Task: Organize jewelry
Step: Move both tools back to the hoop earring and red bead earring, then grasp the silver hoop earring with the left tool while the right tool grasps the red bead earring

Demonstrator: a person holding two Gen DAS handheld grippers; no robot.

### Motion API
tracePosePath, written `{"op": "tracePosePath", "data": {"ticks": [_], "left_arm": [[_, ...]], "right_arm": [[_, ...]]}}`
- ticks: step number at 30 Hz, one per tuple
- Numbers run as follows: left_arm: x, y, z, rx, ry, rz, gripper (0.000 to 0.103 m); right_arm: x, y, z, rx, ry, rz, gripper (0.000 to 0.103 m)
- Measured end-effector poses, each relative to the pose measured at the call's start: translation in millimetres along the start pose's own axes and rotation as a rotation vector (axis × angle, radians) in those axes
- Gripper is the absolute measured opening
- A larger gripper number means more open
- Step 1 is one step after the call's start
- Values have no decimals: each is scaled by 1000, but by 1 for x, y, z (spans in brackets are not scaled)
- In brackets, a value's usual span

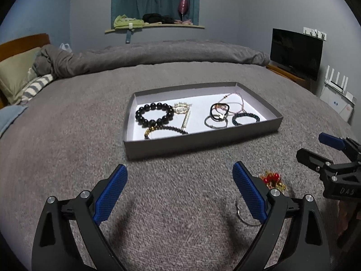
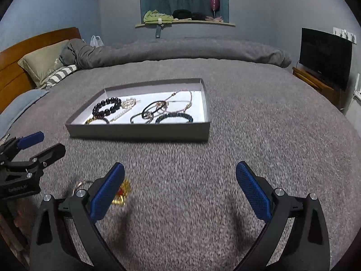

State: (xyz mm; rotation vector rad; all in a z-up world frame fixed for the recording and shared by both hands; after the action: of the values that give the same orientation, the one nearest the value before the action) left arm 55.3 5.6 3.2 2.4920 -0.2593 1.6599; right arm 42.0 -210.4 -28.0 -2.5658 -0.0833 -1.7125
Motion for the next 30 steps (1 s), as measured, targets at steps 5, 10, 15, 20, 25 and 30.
{"op": "tracePosePath", "data": {"ticks": [5, 10, 15, 20, 25, 30], "left_arm": [[-6, 2, -5, -5, -9, 4, 96], [-9, 4, -8, -17, -16, 12, 96], [-14, 9, -9, -43, -30, 38, 96], [-20, 16, -10, -101, -53, 50, 96], [-28, 35, -8, -157, -80, 118, 96], [-37, 47, -4, -218, -118, 148, 92]], "right_arm": [[-8, -1, -5, 12, -15, 0, 98], [-16, -4, -9, 31, -30, 1, 98], [-22, -13, -8, 59, -49, -23, 98], [-20, -10, -12, 78, -27, -29, 98], [-20, -3, -10, 115, -42, -12, 98], [-18, -2, -9, 125, -38, -34, 92]]}}
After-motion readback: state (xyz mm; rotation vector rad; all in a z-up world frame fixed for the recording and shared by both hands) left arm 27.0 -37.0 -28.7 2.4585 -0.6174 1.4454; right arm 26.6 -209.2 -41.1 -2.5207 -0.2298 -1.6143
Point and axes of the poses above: each gripper's, at about its wrist camera, not at the fingertips, and z roughly the way its jaws point, y to its right, x to its top, the point moved 2 cm from there along z, roughly the way its jaws point, and after that the axes turned 14 degrees about y, right-handed, at the moved point
